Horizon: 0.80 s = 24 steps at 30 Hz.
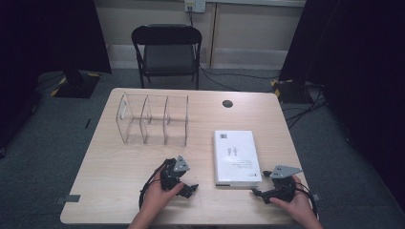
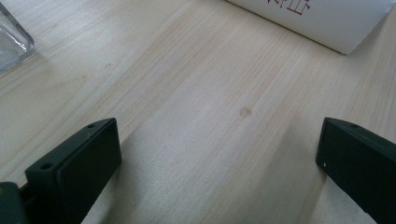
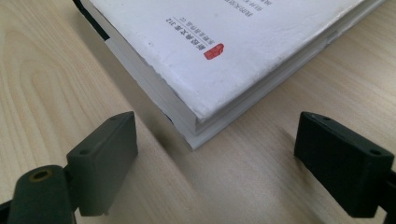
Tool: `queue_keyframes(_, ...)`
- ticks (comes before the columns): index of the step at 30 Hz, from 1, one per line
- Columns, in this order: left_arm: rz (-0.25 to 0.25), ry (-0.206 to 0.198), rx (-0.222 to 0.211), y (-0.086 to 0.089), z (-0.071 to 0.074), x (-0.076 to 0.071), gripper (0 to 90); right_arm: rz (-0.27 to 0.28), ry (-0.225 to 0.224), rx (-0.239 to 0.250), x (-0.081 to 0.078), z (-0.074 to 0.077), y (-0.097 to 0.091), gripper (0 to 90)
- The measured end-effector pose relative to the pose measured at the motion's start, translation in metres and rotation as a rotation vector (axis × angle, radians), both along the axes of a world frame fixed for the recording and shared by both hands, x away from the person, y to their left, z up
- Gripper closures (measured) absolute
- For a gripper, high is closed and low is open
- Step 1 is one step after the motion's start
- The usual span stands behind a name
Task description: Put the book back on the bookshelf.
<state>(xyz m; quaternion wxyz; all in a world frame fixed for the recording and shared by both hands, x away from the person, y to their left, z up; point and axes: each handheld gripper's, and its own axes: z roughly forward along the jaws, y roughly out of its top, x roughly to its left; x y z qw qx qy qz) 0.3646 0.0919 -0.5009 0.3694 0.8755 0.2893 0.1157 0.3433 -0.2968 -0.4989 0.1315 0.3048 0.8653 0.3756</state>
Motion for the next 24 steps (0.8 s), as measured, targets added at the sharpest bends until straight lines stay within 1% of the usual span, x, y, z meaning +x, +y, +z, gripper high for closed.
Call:
queue_keyframes(7,-0.012,-0.001,0.000,0.000,0.000,0.001,0.0,-0.003,0.000,0.000,0.000,0.000,0.000,12.7)
queue_keyframes(9,-0.012,-0.003,0.006,-0.001,0.000,0.001,0.0,-0.006,0.001,0.000,0.000,0.000,0.000,12.8)
queue_keyframes(11,0.015,0.001,0.005,-0.005,0.000,-0.001,0.0,-0.010,-0.001,0.002,0.000,0.000,0.001,13.7)
queue_keyframes(12,0.015,0.001,0.005,-0.005,0.000,-0.001,0.0,-0.006,-0.001,0.004,0.000,0.000,0.001,15.4)
queue_keyframes(13,0.009,0.010,0.009,-0.007,0.001,-0.002,0.0,-0.006,-0.001,0.004,0.000,0.000,0.001,15.4)
queue_keyframes(14,-0.030,0.015,0.026,-0.008,0.003,-0.004,0.0,0.005,-0.001,0.005,0.000,0.001,0.001,19.3)
queue_keyframes(15,-0.051,0.028,0.039,-0.010,0.004,-0.005,0.0,0.007,0.005,-0.004,0.000,0.003,0.001,21.9)
queue_keyframes(16,-0.064,0.041,0.060,-0.013,0.006,-0.006,0.0,0.012,0.010,-0.013,0.000,0.005,0.001,27.5)
queue_keyframes(17,-0.064,0.041,0.060,-0.013,0.006,-0.006,0.0,0.012,0.010,-0.013,0.000,0.005,0.001,27.5)
queue_keyframes(18,-0.069,0.051,0.073,-0.016,0.007,-0.006,0.0,0.005,0.013,-0.019,0.000,0.006,0.001,28.7)
queue_keyframes(20,-0.073,0.057,0.068,-0.018,0.007,-0.007,0.1,0.005,0.011,-0.023,0.000,0.006,0.002,28.8)
queue_keyframes(21,-0.072,0.080,0.058,-0.021,0.010,-0.006,0.8,0.005,0.006,-0.033,0.000,0.007,0.004,32.8)
queue_keyframes(22,-0.077,0.081,0.044,-0.022,0.012,-0.006,4.0,0.001,0.012,-0.034,0.001,0.008,0.004,33.4)
queue_keyframes(23,-0.077,0.081,0.044,-0.022,0.012,-0.006,12.2,-0.002,0.021,-0.028,0.001,0.009,0.004,33.8)
queue_keyframes(24,-0.079,0.087,0.044,-0.025,0.016,-0.006,23.2,0.003,0.023,-0.021,0.001,0.009,0.004,34.7)
